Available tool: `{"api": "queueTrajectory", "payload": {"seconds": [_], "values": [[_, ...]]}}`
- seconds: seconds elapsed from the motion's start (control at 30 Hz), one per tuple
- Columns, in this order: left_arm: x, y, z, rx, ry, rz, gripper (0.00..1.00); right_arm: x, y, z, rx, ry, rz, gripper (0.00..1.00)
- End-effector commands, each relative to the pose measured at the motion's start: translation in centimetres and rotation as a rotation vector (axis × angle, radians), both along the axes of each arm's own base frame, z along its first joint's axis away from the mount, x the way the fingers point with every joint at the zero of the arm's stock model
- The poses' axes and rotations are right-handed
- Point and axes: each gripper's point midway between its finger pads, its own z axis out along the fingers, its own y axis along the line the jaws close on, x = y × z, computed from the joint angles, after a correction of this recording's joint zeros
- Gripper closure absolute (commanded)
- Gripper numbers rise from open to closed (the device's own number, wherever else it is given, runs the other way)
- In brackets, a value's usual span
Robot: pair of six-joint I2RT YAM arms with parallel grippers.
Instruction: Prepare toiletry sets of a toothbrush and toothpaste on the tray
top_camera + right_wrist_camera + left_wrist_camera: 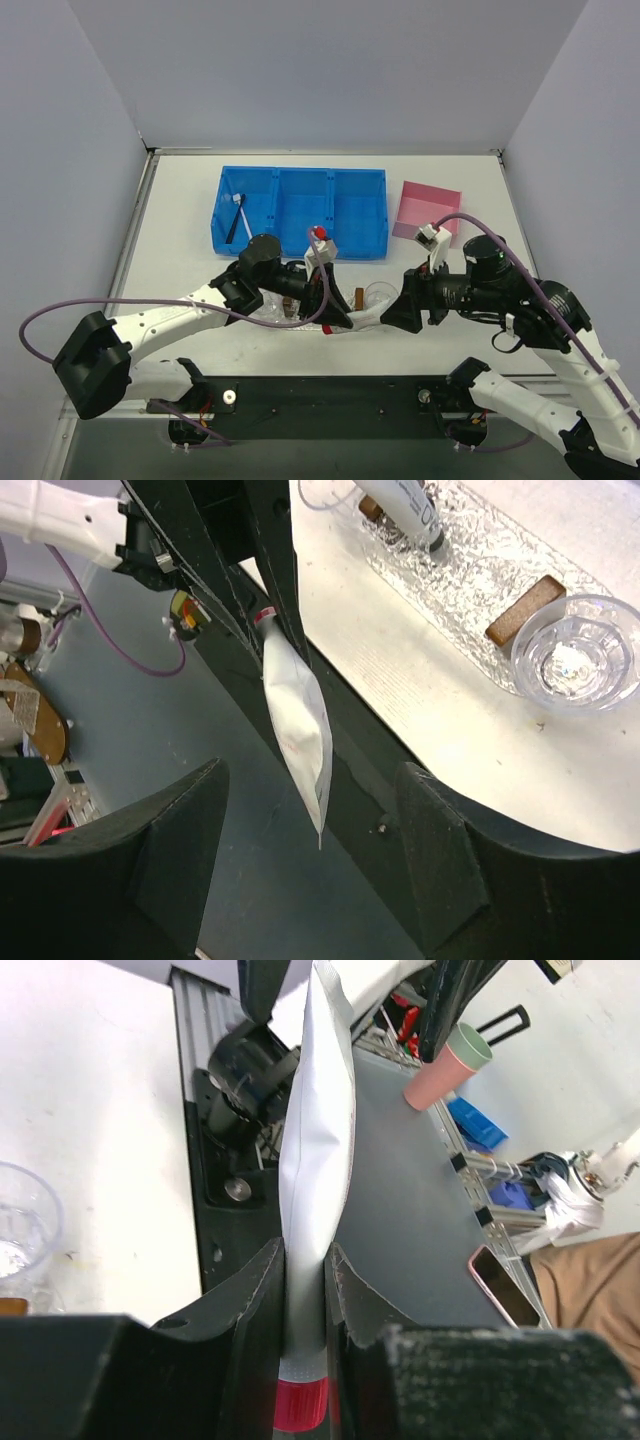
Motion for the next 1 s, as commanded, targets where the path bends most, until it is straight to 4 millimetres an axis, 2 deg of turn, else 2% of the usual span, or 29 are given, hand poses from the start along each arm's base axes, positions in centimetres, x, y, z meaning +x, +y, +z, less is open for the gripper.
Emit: {"api": "queueTrajectory", "payload": {"seconds": [0.0, 0.23, 0.27, 0.3, 0.4, 0.73, 0.77, 0.87, 0.9, 0.97], "values": [[1.09, 0.21, 3.60, -0.130, -0.095, 0.065, 1.00, 1.41, 0.55, 1.45, 0.085, -0.066, -0.061, 0.37], [1.00, 0.51, 3.98, -0.143, -0.110, 0.070, 1.00, 1.82, 0.51, 1.84, 0.116, -0.092, -0.086, 0.41], [0.97, 0.54, 4.03, -0.144, -0.110, 0.070, 1.00, 1.94, 0.60, 1.98, 0.123, -0.098, -0.087, 0.43], [0.98, 0.55, 4.01, -0.145, -0.111, 0.071, 1.00, 1.96, 0.62, 2.10, 0.128, -0.102, -0.088, 0.50], [1.07, 0.58, 4.10, -0.147, -0.113, 0.082, 1.00, 1.81, 0.85, 2.20, 0.144, -0.097, -0.077, 0.56], [1.53, 0.75, 4.26, -0.155, -0.121, 0.110, 1.00, 1.32, 1.09, 1.52, 0.147, -0.064, -0.056, 0.57], [1.53, 0.75, 4.26, -0.155, -0.121, 0.110, 1.00, 1.43, 1.09, 1.51, 0.145, -0.067, -0.057, 0.60], [1.55, 0.74, 4.22, -0.155, -0.122, 0.111, 1.00, 1.50, 1.10, 1.80, 0.150, -0.083, -0.055, 0.76], [1.63, 0.75, 4.23, -0.155, -0.122, 0.114, 1.00, 1.53, 1.10, 1.88, 0.150, -0.088, -0.053, 0.84], [1.70, 0.71, 4.18, -0.154, -0.121, 0.117, 1.00, 1.56, 1.10, 1.89, 0.149, -0.094, -0.050, 0.92]]}}
